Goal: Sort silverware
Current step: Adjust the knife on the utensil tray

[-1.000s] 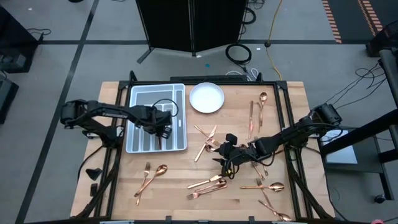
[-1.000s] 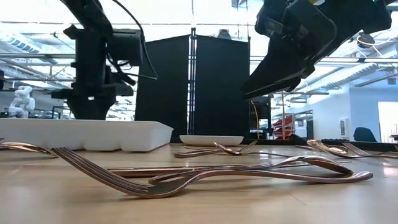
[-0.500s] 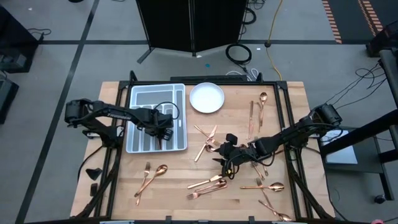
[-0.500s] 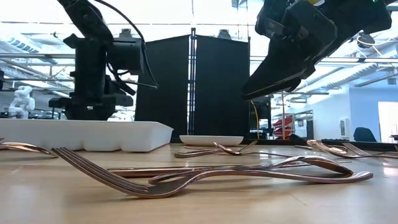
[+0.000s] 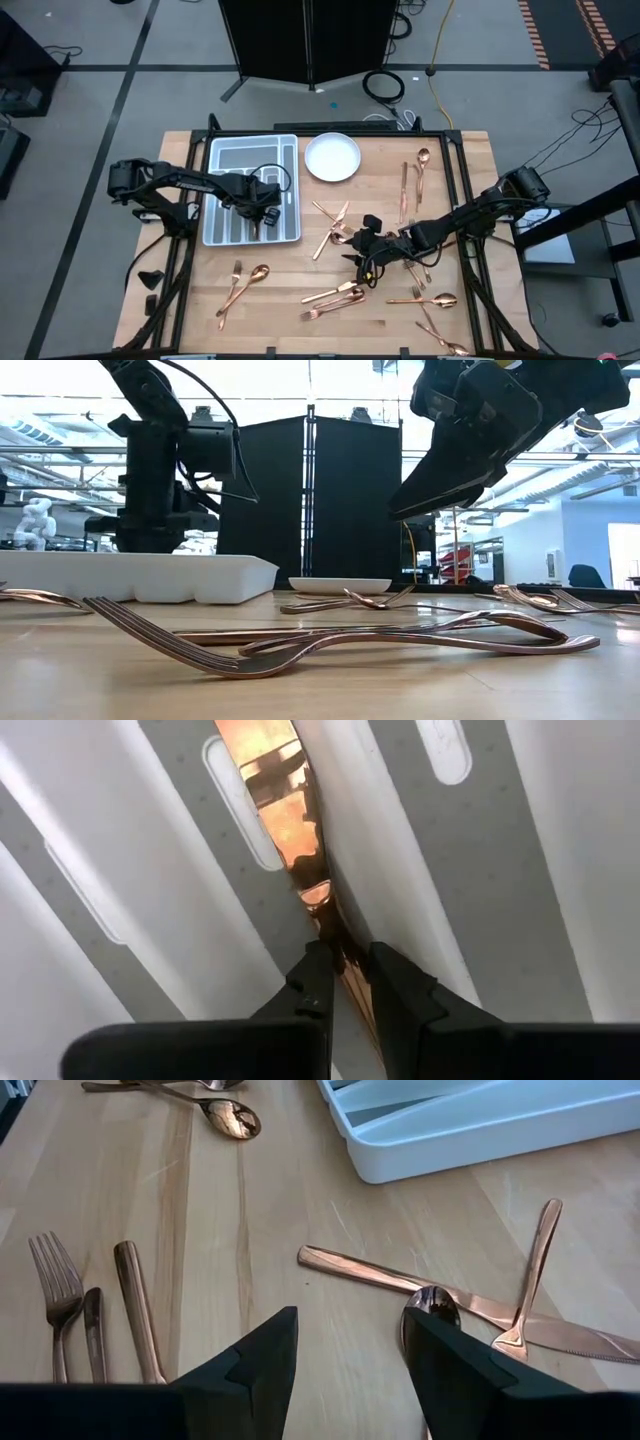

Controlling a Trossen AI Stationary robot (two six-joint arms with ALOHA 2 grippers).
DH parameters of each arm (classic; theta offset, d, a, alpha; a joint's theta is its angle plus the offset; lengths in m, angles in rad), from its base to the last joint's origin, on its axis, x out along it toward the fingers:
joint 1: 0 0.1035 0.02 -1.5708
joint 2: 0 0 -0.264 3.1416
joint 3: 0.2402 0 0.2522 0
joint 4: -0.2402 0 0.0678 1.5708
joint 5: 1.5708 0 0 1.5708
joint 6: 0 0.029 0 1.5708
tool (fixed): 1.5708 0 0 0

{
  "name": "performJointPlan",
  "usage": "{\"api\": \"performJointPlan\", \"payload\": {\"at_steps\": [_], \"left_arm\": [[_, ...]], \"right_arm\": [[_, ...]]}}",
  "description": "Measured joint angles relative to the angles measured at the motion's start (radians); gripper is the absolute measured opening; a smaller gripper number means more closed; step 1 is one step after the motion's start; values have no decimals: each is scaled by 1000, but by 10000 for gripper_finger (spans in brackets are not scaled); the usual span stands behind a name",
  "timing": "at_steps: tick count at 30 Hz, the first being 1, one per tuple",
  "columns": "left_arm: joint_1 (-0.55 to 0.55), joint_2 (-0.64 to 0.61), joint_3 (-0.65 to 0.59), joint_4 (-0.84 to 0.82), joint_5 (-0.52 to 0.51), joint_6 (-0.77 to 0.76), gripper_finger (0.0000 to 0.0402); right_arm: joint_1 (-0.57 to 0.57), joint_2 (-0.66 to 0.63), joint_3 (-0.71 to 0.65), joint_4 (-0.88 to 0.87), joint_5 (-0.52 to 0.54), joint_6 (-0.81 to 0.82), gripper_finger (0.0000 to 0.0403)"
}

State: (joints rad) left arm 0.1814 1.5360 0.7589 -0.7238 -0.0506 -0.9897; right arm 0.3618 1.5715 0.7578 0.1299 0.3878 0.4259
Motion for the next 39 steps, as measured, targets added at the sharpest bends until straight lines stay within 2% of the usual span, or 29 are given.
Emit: {"api": "performJointPlan", "payload": {"at_steps": [10,24,39], "left_arm": [[0,-1,2,-11,-2,30,51],[3,-88,-2,-31,-28,45,51],[3,-91,0,-36,-36,34,52]], "right_arm": [[0,0,0,0,0,0,173],[0,0,0,0,1,0,173],[0,0,0,0,0,5,174]]}}
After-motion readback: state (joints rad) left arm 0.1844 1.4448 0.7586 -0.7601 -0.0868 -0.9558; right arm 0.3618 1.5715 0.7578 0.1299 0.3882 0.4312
